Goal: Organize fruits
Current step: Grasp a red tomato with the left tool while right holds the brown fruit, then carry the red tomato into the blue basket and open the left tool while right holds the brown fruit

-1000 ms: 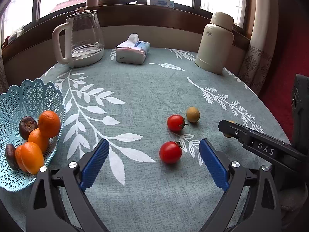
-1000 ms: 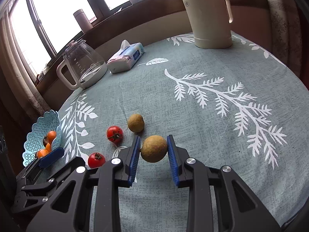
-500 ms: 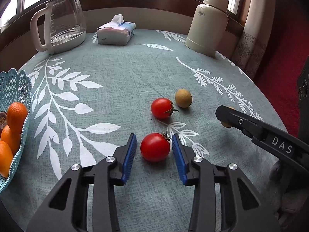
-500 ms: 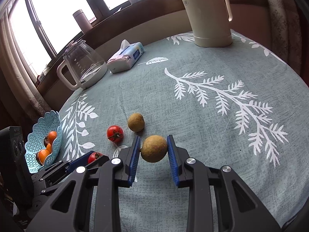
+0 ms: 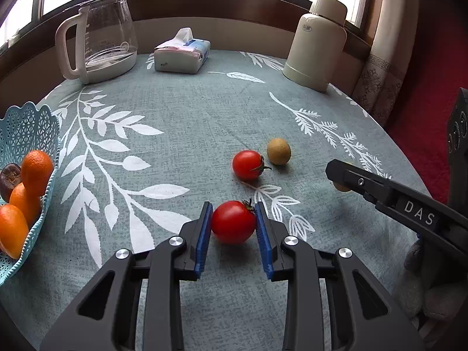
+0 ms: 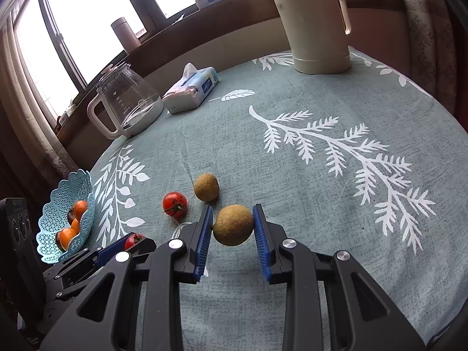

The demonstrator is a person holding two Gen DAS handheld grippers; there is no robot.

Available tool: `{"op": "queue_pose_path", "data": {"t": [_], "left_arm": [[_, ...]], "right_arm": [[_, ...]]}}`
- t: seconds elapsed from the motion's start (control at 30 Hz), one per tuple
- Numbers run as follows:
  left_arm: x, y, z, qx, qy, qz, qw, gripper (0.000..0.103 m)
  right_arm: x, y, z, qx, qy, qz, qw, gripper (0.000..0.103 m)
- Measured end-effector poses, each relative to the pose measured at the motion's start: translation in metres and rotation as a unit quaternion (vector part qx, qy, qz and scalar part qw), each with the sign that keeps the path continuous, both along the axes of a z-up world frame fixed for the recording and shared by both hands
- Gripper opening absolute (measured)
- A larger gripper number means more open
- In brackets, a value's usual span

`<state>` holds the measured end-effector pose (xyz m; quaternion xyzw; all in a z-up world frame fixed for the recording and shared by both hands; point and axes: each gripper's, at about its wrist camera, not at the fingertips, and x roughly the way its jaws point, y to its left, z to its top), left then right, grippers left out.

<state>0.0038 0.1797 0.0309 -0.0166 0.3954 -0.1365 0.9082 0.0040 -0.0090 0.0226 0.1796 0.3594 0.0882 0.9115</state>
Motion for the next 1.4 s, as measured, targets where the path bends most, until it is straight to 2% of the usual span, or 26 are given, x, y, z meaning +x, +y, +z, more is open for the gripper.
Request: {"op": "queue_pose_path", "data": {"t": [0.43, 0.77, 1.1, 1.4], "left_arm": [[-0.012, 0.015, 0.014, 0.008, -0.023, 0.031, 0.9992, 0.030], [-0.022, 0.049, 0.039, 0.006, -0.056, 0.078, 0.9954, 0.030], [-0.036, 0.105, 0.060, 0.014, -0.080, 0.149, 0.9854, 0.030], [-0.051, 0.158, 0.063, 0.024, -0.081, 0.215, 0.9729, 0.030]], "right_arm": [[-0.002, 0.002, 0.002, -0.003, -0.007, 0.003, 1.000, 0.029], [-0.003, 0.004, 0.001, -0.005, -0.008, 0.006, 1.000, 0.029], [-0.003, 0.004, 0.001, -0.005, -0.008, 0.006, 1.000, 0.029], [-0.003, 0.005, 0.000, -0.007, -0.007, 0.005, 1.000, 0.029]]}}
